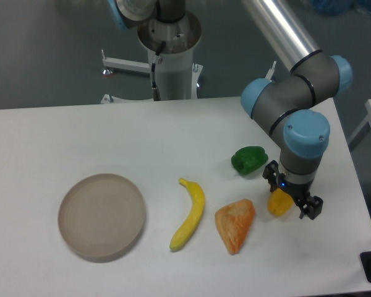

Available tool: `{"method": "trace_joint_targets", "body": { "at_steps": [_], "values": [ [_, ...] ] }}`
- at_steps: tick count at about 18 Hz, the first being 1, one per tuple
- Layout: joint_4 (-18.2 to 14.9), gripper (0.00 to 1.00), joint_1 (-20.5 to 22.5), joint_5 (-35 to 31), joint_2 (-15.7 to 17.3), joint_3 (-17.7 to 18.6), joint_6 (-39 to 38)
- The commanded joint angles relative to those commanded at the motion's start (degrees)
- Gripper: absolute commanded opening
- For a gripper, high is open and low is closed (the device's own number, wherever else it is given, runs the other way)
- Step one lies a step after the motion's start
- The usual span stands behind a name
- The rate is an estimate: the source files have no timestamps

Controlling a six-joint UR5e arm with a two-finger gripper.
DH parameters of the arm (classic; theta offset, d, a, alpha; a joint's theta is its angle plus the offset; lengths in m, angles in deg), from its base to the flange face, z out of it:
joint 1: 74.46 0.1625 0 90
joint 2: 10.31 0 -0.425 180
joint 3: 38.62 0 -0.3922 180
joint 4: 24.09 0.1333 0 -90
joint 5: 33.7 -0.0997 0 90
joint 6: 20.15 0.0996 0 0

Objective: Pick up the yellow pepper from the table
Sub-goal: 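Close the gripper around the yellow pepper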

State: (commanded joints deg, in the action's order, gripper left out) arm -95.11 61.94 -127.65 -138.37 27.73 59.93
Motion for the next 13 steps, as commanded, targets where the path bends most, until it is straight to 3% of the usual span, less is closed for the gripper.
{"method": "trace_joint_targets", "body": {
  "at_steps": [6,13],
  "values": [
    [0.53,1.0,0.7,0.0,0.71,2.29,-0.18],
    [1.23,1.0,1.76,0.18,-0.79,2.64,-0.09]
  ]
}}
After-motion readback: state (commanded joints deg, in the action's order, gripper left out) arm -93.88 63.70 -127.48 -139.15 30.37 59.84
